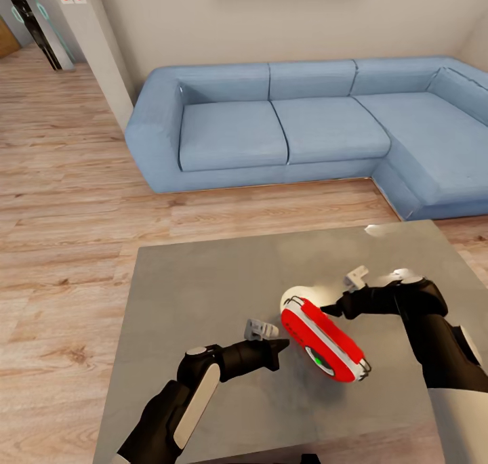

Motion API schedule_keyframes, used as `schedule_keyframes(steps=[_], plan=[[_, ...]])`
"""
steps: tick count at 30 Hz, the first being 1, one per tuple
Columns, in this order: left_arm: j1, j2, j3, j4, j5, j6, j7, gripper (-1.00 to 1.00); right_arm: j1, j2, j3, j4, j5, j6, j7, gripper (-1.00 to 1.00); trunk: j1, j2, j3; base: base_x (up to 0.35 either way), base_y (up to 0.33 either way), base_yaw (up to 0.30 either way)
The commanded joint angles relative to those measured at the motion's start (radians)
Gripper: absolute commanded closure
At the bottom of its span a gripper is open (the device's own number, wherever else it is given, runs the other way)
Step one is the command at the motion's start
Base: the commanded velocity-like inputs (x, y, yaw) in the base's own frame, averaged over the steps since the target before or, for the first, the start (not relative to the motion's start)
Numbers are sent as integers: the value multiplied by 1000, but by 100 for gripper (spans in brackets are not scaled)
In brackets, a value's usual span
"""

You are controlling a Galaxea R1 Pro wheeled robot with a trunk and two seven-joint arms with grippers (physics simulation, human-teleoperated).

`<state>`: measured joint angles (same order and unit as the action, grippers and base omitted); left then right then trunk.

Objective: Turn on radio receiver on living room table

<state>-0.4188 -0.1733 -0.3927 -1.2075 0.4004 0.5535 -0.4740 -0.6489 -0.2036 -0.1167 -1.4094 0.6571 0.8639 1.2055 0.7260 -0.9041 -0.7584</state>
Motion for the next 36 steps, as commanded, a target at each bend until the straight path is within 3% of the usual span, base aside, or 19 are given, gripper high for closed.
schedule_keyframes(steps=[1, 36], plan=[[0, 0, 0, 0, 0, 0, 0, 100, 0, -1, 0, -4, 0, 4, 3, -100, 0, 0, 0, 0, 0, 0], [0, 1, 0, -10, -6, 0, 18, 100, 0, -3, -1, -13, 2, 9, 9, -100, 0, 0, 0, 0, 1, 0]])
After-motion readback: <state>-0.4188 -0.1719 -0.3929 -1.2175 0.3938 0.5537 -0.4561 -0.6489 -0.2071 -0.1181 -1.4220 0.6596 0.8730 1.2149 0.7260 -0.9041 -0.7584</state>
